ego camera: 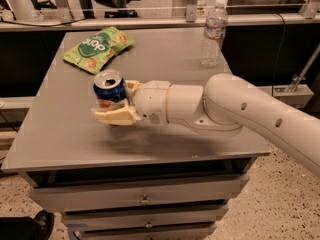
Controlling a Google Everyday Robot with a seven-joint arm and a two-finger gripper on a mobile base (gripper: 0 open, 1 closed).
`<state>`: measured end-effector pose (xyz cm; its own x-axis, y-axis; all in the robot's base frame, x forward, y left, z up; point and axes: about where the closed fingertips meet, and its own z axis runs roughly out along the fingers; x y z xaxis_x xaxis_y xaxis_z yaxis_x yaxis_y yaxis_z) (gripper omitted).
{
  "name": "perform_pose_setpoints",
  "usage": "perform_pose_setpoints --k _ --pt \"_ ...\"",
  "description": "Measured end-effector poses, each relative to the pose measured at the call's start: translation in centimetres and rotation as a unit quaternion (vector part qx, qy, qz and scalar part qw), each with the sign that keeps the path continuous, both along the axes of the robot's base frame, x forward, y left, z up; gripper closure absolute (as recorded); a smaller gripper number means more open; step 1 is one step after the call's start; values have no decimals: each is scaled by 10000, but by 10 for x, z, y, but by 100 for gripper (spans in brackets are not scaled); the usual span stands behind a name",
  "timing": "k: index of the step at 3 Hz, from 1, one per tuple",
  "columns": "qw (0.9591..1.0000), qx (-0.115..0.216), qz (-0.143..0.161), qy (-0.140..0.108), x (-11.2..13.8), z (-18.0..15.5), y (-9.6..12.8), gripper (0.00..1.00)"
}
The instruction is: Move pepsi can near green rice chip bag
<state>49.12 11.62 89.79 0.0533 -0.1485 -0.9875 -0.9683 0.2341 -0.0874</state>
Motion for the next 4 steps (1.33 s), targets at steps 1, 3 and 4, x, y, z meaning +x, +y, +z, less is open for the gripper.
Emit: perform_pose_setpoints --k 1,3,4 --pt "9993 101 -271 -244 65 -2 -10 100" --pt "9978 2 -492 -445 204 8 2 100" --pt "9981 -27 -512 -354 252 6 16 100"
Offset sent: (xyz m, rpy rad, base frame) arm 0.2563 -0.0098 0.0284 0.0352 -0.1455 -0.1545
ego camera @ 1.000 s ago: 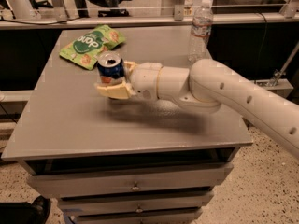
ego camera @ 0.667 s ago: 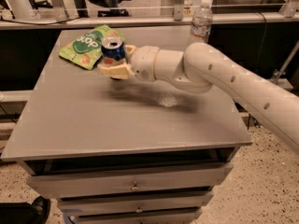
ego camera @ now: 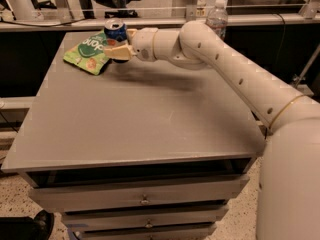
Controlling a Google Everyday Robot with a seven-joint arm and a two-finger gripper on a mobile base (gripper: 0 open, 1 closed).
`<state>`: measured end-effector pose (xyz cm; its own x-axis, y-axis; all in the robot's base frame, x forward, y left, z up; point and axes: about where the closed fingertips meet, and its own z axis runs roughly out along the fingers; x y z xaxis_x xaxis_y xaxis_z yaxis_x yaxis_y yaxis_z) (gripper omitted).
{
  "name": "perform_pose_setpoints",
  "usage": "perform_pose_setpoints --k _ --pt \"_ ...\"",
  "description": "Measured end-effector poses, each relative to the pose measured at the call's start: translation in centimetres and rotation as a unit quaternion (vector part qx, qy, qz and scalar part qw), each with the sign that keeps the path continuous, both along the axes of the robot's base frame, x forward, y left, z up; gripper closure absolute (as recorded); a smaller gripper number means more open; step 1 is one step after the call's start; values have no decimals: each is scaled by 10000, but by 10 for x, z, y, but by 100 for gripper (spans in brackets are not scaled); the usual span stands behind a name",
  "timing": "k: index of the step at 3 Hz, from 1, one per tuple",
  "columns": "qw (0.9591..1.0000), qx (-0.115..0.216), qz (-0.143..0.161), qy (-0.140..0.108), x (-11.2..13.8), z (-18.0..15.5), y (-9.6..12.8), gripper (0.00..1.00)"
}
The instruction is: Move pepsi can near green rice chip bag
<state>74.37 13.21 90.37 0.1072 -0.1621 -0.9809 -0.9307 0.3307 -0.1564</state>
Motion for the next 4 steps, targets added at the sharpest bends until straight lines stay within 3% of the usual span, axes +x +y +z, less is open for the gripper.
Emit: perform_pose_setpoints --k 1,2,4 --pt "9999 56 8 109 27 -8 12 100" --pt "9996 140 -16 226 40 -15 20 84" --pt "9987 322 -153 361 27 -26 21 38"
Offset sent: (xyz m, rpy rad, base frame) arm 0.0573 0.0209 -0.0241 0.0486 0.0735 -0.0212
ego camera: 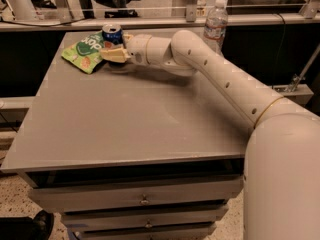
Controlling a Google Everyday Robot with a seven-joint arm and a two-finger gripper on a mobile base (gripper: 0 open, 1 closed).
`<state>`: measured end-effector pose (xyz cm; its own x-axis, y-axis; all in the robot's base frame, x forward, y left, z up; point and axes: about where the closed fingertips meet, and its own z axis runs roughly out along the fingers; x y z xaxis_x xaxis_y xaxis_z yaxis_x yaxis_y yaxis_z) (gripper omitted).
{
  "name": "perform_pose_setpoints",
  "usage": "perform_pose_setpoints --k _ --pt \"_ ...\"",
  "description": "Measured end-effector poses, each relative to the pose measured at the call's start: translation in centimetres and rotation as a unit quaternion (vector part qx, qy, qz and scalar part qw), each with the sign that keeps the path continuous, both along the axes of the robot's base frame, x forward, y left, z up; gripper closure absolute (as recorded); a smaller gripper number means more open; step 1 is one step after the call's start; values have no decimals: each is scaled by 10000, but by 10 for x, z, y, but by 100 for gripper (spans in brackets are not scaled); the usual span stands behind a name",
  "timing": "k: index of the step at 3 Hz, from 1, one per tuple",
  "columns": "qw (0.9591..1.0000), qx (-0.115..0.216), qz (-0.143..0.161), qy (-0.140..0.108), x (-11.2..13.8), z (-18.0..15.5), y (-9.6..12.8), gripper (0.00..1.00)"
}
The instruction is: Move pepsi can near green rice chip bag
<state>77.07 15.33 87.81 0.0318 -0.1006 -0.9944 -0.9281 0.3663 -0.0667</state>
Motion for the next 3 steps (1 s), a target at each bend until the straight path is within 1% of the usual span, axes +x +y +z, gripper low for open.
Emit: perform_pose_setpoints --k 1,2,3 --pt "10000 43 -27 72 -13 -6 -1 13" --pt "9999 91 -13 114 -23 -11 2 0" --pt "9998 129 4 136 -32 -14 3 0"
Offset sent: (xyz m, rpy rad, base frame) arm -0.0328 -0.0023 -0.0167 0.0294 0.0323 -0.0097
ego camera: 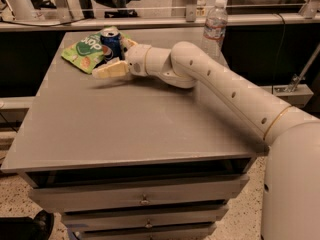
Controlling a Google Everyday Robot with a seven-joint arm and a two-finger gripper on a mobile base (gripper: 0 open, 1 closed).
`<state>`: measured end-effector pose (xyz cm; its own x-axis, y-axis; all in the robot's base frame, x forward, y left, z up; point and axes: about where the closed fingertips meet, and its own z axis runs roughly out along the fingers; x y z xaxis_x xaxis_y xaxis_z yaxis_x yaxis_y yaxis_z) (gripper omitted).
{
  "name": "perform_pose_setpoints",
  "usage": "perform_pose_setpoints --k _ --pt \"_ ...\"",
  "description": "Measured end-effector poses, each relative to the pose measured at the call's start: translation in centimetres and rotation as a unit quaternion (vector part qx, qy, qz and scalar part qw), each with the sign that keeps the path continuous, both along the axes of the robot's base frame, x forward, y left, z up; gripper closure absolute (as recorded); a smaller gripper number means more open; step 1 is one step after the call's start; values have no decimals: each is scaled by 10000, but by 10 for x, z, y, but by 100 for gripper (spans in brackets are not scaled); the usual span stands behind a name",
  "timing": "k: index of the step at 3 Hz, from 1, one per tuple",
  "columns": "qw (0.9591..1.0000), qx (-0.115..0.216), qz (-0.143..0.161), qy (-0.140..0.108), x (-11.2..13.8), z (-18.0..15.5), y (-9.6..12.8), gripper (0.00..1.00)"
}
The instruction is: Move pepsi can near green rice chip bag
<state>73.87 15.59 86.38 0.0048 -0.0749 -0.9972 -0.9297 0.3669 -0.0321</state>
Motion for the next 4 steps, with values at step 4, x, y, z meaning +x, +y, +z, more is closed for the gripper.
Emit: perform_pose_setpoints --k 4 --pt "9966 -310 -736 -207 -115 7 -131 0"
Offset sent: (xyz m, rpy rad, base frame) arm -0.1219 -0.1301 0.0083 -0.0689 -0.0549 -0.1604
